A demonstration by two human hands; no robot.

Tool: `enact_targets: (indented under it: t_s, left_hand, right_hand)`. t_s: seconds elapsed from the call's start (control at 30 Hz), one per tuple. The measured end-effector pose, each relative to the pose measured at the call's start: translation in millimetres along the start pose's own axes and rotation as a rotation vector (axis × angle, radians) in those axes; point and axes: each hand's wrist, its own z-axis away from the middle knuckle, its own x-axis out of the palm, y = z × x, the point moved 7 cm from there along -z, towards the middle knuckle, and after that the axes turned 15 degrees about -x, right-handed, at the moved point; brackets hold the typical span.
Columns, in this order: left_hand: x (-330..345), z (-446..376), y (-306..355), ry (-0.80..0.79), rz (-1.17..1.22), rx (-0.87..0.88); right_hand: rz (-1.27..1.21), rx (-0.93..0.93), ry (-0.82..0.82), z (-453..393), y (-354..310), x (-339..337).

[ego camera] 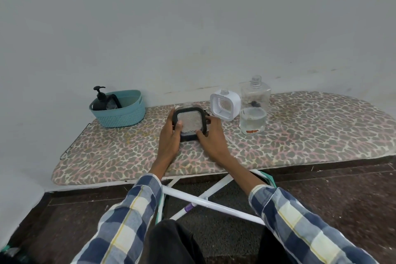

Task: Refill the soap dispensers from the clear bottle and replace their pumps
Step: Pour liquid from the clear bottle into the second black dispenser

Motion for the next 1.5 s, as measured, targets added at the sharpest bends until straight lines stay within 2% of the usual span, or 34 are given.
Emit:
enact_targets:
  t_s: [0.3, 0.43, 0.53, 0.63, 0.73, 0.87, 1.07, 1.3, 1.5]
  left_hand:
    - [8, 6, 6, -0.028, -0.106, 0.181]
    - [8, 6, 6, -0.011, -0.086, 0.168]
    - [9, 10, 11, -0.014, -0.085, 0.209]
    - [13, 14, 15, -0.039, -0.106, 0.238]
    - [13, 16, 17, -0.030, -0.119, 0.241]
    - [14, 17, 18, -0.030, -0.128, 0.261]
    - [7, 10, 16, 0.058, -0.127, 0.247]
    - [7, 10, 13, 0.066, -0.168, 0.264]
    - [6, 9, 11, 0.085, -0.157, 0.263]
  right_hand:
    - [0.449, -0.383, 0.417, 2, -54, -88]
    - [0.517, -0.297, 0.552, -4, -41, -135]
    - [0.497, -0.119, 0.604, -3, -15, -159]
    - [0.499, 0.081, 0.480, -2, 15, -156]
    - [0.458, 0.117, 0.344, -1, 38, -147]
    - [0.400, -0.040, 0.279, -11, 36, -143]
    - [0.560, -0.286, 0.248, -9, 25, -132]
    - [0.734, -0.356, 0.132, -7, 20, -119]
    - [0.798, -0.376, 0.096, -6, 21, -115]
